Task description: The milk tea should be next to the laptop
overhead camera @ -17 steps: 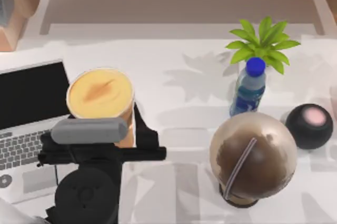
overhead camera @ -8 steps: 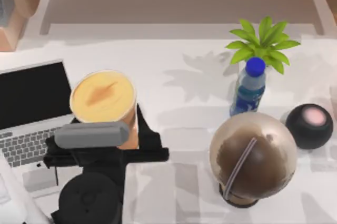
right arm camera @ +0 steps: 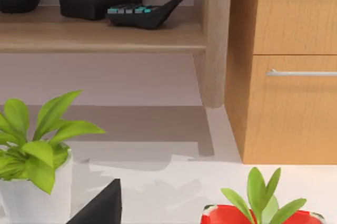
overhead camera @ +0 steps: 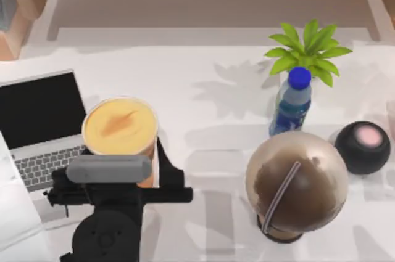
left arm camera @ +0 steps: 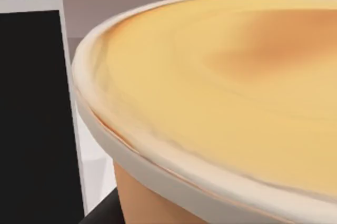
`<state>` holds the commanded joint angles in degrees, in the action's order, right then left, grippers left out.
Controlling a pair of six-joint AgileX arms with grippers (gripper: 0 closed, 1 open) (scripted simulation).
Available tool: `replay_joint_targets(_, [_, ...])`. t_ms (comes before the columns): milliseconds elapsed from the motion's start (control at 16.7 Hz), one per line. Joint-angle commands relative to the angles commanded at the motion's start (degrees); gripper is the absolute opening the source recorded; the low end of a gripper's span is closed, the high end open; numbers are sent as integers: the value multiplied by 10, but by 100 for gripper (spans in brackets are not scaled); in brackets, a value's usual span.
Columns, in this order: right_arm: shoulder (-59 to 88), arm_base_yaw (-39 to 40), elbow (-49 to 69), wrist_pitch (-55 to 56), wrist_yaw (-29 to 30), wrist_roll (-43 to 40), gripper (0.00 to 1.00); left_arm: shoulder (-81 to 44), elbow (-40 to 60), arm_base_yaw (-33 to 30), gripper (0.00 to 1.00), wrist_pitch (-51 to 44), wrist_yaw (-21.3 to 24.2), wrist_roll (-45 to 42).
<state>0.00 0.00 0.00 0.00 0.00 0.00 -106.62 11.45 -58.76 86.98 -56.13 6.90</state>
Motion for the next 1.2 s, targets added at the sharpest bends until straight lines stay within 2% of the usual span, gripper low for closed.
replay_joint_targets(60, [0, 0, 0, 0, 0, 0, 100, 0, 0, 0, 0, 0, 0, 0])
replay_joint_targets(840, [0, 0, 0, 0, 0, 0, 100, 0, 0, 0, 98, 0, 0, 0])
replay_joint_targets(1200, [0, 0, 0, 0, 0, 0, 100, 0, 0, 0, 100, 0, 0, 0])
